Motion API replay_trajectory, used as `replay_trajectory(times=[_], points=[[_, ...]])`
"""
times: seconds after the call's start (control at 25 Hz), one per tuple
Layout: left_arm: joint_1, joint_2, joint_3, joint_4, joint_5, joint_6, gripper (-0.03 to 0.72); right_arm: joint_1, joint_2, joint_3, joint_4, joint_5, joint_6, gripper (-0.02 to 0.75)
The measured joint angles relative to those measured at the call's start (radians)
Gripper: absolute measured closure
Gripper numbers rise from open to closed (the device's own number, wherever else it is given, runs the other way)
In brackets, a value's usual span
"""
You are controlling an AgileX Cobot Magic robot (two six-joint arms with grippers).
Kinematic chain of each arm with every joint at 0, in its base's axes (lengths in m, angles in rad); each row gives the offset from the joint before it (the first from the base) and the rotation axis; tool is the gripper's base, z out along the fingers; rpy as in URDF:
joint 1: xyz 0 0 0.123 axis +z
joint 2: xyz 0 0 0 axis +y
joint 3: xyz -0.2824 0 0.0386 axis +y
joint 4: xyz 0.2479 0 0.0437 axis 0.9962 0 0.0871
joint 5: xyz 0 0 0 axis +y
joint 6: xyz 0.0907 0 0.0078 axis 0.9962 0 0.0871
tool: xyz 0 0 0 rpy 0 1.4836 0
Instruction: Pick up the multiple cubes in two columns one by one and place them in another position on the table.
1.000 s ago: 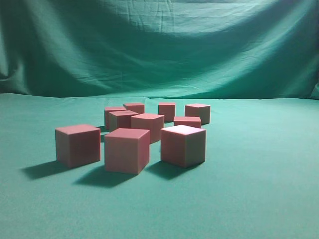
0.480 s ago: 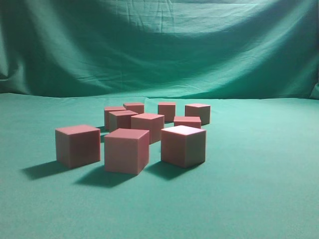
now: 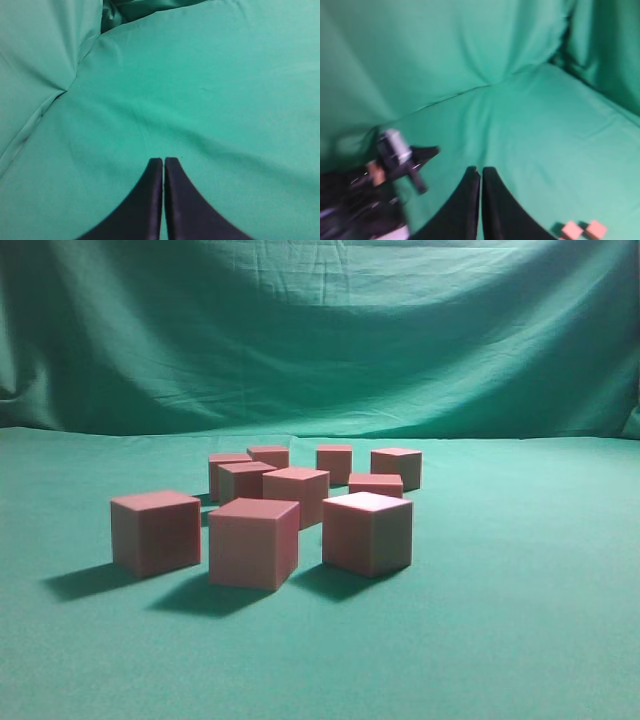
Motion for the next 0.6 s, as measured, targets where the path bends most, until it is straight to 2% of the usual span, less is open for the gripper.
replay_trajectory(times=[0.16, 0.44, 0.6], points=[[0.0, 0.0, 0.0, 0.0, 0.0, 0.0, 0.688, 0.0, -0.163, 0.182, 0.144, 0.0, -0.1, 0.738], [0.0, 0.0, 0.0, 0.0, 0.0, 0.0, 0.688, 0.0, -0.48, 0.462, 0.087, 0.0, -0.118, 0.738], [0.0, 0.0, 0.0, 0.0, 0.0, 0.0, 0.688, 0.0, -0.653, 0.596, 0.085, -0.063, -0.11, 0.738]])
